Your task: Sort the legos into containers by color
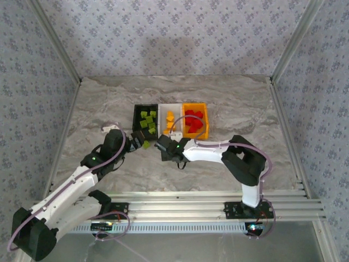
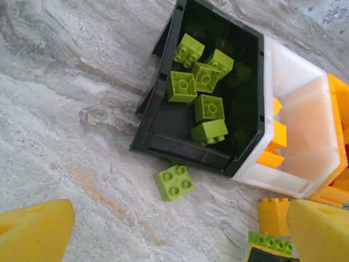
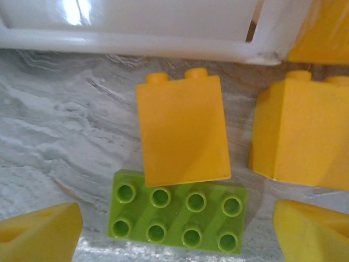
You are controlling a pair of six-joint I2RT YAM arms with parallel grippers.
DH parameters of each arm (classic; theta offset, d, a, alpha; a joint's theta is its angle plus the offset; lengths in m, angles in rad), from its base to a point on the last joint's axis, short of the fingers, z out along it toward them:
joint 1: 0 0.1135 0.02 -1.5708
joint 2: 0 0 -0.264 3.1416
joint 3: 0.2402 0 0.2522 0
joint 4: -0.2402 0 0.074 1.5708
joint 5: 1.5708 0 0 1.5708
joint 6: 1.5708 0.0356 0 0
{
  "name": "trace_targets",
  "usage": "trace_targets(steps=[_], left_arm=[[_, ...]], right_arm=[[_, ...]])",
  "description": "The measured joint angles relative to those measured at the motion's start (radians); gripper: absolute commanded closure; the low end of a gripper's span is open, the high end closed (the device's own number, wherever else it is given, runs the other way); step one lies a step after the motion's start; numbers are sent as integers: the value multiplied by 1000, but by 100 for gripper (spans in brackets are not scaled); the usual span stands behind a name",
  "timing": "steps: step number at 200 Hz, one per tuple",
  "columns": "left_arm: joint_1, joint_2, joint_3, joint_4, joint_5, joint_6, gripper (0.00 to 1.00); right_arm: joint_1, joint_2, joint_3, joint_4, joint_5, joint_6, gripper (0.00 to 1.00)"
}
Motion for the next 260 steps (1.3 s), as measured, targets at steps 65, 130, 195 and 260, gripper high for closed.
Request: trace_targets(steps=[65,130,195,260], left_arm=[[0,0,-21,1,-1,-16,0],[6,1,-31,1,-3,-19,0],[8,1,-31,-1,7,-15,0],[8,-43,-39,-14,8,4,0]], right_arm=[[-26,18,10,-18,-34,7,19],[-40,16,14,-30,-59,-40,33],[-40,-52,-78,78,-93,-130,37],[-8,-221,-111,175,-161,-254,38]])
